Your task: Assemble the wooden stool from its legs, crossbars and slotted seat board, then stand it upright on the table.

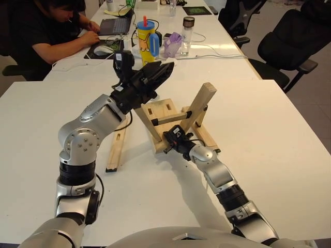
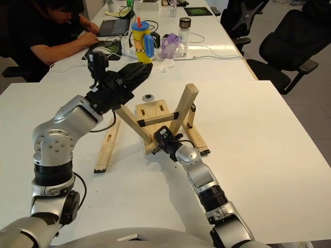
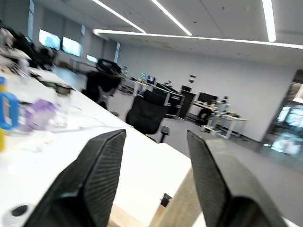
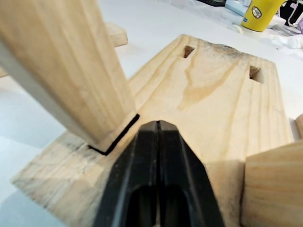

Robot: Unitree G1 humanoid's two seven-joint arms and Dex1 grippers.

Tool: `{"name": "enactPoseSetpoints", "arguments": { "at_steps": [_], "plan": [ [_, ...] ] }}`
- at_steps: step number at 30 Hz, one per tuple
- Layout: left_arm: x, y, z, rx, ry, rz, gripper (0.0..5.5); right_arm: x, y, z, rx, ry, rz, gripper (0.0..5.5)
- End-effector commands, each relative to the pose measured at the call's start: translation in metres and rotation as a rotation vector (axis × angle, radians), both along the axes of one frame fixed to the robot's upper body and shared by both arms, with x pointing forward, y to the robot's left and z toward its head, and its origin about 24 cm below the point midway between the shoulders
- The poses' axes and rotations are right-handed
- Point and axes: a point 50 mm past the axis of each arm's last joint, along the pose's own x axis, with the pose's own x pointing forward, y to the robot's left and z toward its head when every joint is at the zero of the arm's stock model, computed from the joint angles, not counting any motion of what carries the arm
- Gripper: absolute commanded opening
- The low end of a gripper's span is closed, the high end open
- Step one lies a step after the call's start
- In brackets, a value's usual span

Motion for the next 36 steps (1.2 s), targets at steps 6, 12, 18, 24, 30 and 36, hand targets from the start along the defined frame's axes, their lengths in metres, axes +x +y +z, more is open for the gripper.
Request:
{"name": "enactPoseSetpoints", "arguments": {
  "at_steps": [6,12,18,24,30,36],
  "plan": [
    [-0.006,0.072,0.051,-0.028,-0.416,0.659,0.85,-0.025,-0.022,-0.054,-0.091,0.304,-0.048,0.00],
    [-0.026,0.088,-0.052,0.250,0.002,0.684,0.03,-0.020,-0.010,-0.005,0.010,0.218,-0.032,0.00],
    [-0.042,0.080,-0.096,0.338,0.220,0.618,0.03,-0.026,0.005,0.017,0.066,0.223,-0.005,0.00],
    [-0.049,0.077,-0.110,0.382,0.306,0.580,0.03,-0.018,0.034,0.029,0.095,0.167,0.005,0.00],
    [-0.044,0.063,-0.107,0.344,0.288,0.547,0.03,-0.011,0.066,0.040,0.114,0.131,0.063,0.00],
    [-0.040,0.055,-0.098,0.303,0.241,0.568,0.03,-0.019,0.045,0.054,0.161,0.048,0.064,0.00]
  ]
}}
